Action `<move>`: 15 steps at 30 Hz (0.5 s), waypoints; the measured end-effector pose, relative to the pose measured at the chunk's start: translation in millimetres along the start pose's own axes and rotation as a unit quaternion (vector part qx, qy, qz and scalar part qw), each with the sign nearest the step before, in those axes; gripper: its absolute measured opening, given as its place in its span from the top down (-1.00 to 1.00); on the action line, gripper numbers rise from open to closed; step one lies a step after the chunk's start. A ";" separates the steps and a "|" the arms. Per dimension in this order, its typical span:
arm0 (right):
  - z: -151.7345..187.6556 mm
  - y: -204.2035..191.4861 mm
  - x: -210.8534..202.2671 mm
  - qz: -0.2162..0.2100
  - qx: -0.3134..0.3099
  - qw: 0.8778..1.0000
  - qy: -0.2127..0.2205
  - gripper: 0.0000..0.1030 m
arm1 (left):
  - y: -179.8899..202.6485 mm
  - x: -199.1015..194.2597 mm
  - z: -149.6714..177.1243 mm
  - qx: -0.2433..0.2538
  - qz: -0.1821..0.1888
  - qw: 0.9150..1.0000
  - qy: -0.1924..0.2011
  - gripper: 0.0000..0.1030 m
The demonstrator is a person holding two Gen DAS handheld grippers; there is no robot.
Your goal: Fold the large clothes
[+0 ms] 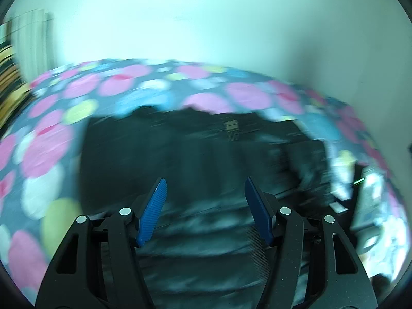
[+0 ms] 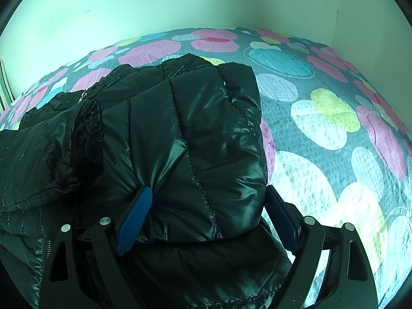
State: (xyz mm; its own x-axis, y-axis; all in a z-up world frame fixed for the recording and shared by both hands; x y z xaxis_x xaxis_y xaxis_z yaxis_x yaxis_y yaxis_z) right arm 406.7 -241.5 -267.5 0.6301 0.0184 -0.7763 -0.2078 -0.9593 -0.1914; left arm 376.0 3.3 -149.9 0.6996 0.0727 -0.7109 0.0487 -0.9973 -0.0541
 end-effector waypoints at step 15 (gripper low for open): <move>-25.3 -49.5 -58.1 -0.059 -0.044 0.997 0.023 -0.39 | -147.7 25.0 41.5 -0.075 -0.117 0.990 -0.028 -0.22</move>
State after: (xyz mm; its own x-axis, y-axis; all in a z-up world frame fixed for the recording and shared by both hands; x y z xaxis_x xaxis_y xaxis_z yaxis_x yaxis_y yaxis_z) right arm 399.3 -202.3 -197.7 0.6804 0.1215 -0.7227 -0.0644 -0.9724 -0.2242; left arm 356.7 152.6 -188.8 0.6162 0.2983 -0.7289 0.3134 -0.9419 -0.1206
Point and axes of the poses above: each gripper's, at about its wrist camera, not at the fingertips, and x roughly the way its jaws point, y to its right, z to its underside, the point moved 8 cm from there along x, roughly the way its jaws point, and after that the axes turned 14 degrees about -z, right-handed, at the moved point
